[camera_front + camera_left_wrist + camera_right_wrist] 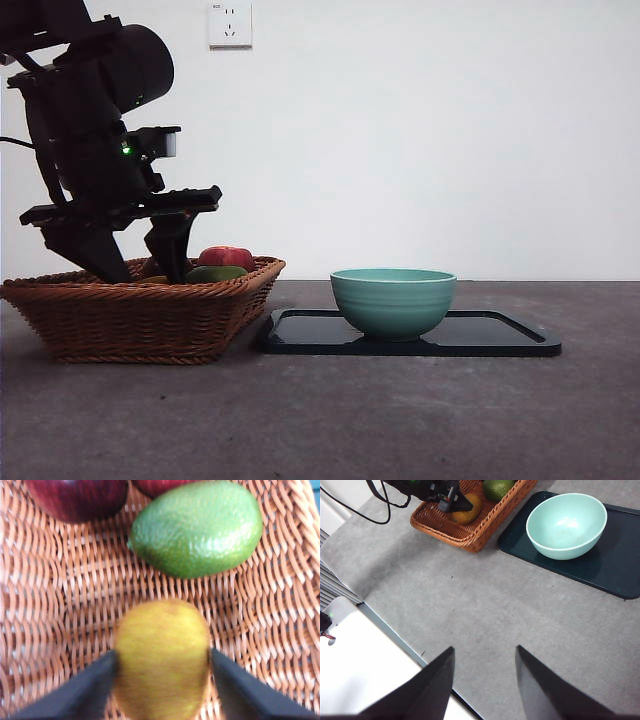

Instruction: Pick up the wifruite, put it on the bowl, pick up the plate, put it on desk

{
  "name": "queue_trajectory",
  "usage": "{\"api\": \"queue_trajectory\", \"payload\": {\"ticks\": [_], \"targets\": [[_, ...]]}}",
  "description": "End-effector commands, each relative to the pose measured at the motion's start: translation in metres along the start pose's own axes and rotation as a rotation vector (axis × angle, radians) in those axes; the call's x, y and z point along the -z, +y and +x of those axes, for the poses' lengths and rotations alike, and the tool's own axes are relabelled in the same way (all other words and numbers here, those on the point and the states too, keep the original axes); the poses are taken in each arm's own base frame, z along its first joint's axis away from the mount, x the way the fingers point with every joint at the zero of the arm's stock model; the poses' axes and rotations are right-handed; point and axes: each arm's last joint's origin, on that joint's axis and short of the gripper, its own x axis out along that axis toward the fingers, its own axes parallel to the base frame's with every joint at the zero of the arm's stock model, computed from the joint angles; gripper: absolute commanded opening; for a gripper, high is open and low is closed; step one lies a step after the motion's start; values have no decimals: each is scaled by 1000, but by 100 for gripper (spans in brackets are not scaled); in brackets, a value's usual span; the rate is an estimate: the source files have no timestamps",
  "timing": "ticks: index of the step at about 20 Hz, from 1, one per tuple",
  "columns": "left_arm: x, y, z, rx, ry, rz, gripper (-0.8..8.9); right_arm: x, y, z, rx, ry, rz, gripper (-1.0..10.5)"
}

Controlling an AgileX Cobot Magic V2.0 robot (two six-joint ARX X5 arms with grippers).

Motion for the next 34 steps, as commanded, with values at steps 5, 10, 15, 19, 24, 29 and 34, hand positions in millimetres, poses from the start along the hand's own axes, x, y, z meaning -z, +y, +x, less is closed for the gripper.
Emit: {"api": "queue_trajectory", "payload": {"ticks": [5,10,15,19,24,29,34], "targets": [[-5,-3,-12,10,-29,-4,348,-2,1,-1,-7,-12,3,195],[-12,-1,-57,32,-138,-3,348,-2,1,-1,-7,-12,3,195],[-4,-2,-121,119,-213,50,343,-2,1,-1,-6,-13,2,195],[13,-3,-173,292,-253,109,343,-3,1,-1,-6,-14,2,195],[46,2,-221,499,-234,221,343,-3,1,-1,-6,-14,2,195],[76,9,-243,542,-171,321,343,-3,1,-1,-6,-14,5,195],[81,10,-247,539,-169,354,342,-3,1,-1,1,-14,15,195]]}}
